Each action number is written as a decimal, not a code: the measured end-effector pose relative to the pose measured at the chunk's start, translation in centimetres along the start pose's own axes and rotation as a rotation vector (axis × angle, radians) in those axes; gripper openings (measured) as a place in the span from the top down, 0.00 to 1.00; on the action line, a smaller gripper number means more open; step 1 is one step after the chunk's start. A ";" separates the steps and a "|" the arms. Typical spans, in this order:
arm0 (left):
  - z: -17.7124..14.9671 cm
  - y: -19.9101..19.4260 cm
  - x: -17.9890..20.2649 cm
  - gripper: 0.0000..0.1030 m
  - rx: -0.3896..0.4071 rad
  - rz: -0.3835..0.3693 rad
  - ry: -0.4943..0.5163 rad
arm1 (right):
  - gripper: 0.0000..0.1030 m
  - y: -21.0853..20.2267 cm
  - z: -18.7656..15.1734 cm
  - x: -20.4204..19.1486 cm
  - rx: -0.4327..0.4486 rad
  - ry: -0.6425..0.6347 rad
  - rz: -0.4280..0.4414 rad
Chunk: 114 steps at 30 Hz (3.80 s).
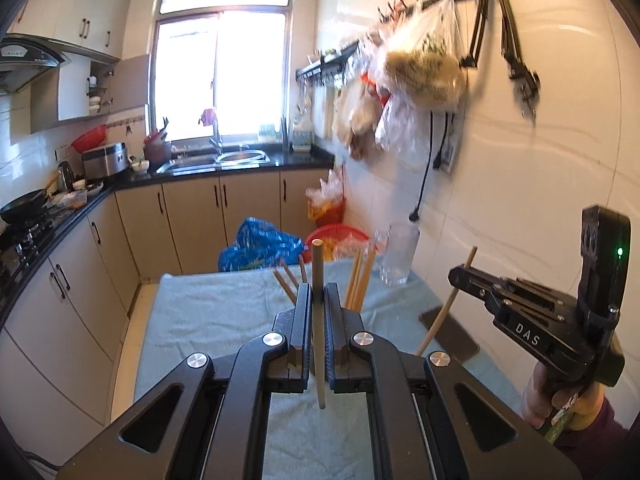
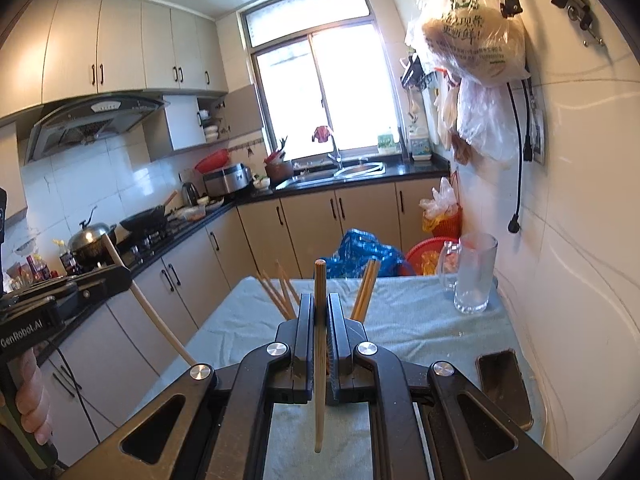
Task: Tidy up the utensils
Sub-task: 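Lower the left tool's chopstick into the black cup while the right tool lowers its own, then open both tools to release the chopsticks into the cup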
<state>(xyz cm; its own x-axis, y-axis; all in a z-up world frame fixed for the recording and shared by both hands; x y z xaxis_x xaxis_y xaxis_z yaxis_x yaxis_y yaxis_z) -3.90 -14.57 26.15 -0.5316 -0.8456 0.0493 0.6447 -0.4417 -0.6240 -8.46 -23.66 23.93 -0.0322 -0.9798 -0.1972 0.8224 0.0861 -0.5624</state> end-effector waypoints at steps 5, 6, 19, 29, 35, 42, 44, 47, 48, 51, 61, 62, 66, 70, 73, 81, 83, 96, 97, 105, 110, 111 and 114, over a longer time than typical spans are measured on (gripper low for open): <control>1.9 -0.2 -0.6 0.95 0.040 0.001 -0.024 | 0.93 -0.1 2.0 0.1 0.041 0.018 0.007; 2.2 -0.2 -0.6 0.95 0.047 -0.001 -0.028 | 0.93 -0.1 2.3 0.2 0.045 0.021 0.009; 6.5 5.7 0.2 0.95 0.066 -0.066 -0.092 | 0.93 3.4 6.0 0.5 0.097 0.042 0.000; 7.3 10.2 0.1 0.95 0.063 -0.060 -0.084 | 0.93 7.6 6.5 3.5 0.067 0.091 -0.020; 6.2 13.0 -0.1 0.95 0.032 -0.023 -0.058 | 0.93 10.0 5.0 4.7 0.014 0.115 -0.016; 4.3 15.0 -0.4 0.95 -0.016 -0.015 -0.053 | 0.93 11.5 3.4 4.9 -0.029 0.115 -0.012; 3.4 15.5 -0.5 0.95 -0.034 -0.014 -0.055 | 0.93 11.9 2.7 5.0 -0.044 0.115 -0.009; 2.2 16.3 -0.8 0.95 -0.062 -0.016 -0.066 | 0.93 12.6 1.6 5.1 -0.067 0.121 -0.007; 1.9 16.5 -0.9 0.95 -0.069 -0.016 -0.071 | 0.93 12.8 1.3 5.2 -0.075 0.124 -0.007; 1.0 17.0 -1.2 0.95 -0.091 -0.018 -0.087 | 0.93 13.4 0.6 5.4 -0.092 0.131 -0.003; -0.5 17.9 -1.7 0.95 -0.125 0.006 -0.084 | 0.93 14.2 -0.3 5.0 -0.120 0.127 0.007; -0.8 18.1 -1.8 0.95 -0.135 0.006 -0.085 | 0.93 14.3 -0.3 5.1 -0.118 0.130 0.003; -1.8 18.9 -2.1 0.95 -0.171 0.001 -0.101 | 0.93 14.4 -0.3 5.5 -0.118 0.148 0.001; -2.4 19.1 -2.5 0.95 -0.186 0.002 -0.108 | 0.93 14.5 -0.3 5.7 -0.120 0.150 0.001; -2.8 19.2 -2.6 0.95 -0.193 0.008 -0.106 | 0.93 14.5 -0.3 5.7 -0.118 0.149 0.001; -3.6 19.8 -3.1 0.95 -0.223 0.013 -0.110 | 0.93 14.5 -0.2 5.7 -0.118 0.146 0.001; -3.9 20.0 -3.2 0.95 -0.230 0.014 -0.115 | 0.93 14.6 -0.2 5.8 -0.119 0.146 0.000; -4.4 19.9 -3.7 0.95 -0.244 0.005 -0.137 | 0.93 14.8 -0.2 5.8 -0.124 0.153 -0.005; -4.4 19.8 -3.6 0.95 -0.242 0.005 -0.136 | 0.93 14.8 -0.2 5.8 -0.125 0.153 -0.006; -4.8 19.2 -3.6 0.94 -0.249 -0.004 -0.148 | 0.92 14.8 -0.2 5.8 -0.123 0.160 -0.001; -4.9 18.5 -3.7 0.75 -0.245 -0.006 -0.165 | 0.65 14.3 -0.1 6.1 -0.107 0.177 -0.003; -4.9 18.2 -3.7 0.69 -0.238 -0.005 -0.169 | 0.63 14.1 0.0 6.1 -0.104 0.177 -0.006; -4.8 17.4 -3.7 0.64 -0.222 0.001 -0.172 | 0.62 13.6 0.0 5.9 -0.100 0.176 -0.009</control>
<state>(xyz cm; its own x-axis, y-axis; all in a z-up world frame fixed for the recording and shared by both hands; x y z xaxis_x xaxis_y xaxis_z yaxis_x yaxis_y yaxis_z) 6.68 -17.68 11.38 -0.4172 -0.8931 0.1685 0.4991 -0.3801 -0.7787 2.53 -28.28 15.10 -0.1449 -0.9349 -0.3241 0.7612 0.1039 -0.6402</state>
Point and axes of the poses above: each gripper's, at about its wrist camera, not at the fingertips, and y roughly the way its jaws point, x to its right, z to its top, the point moved 10 cm from there along y, roughly the way its jaws point, and after that the axes turned 12 degrees about -x, right-handed, at the moved point
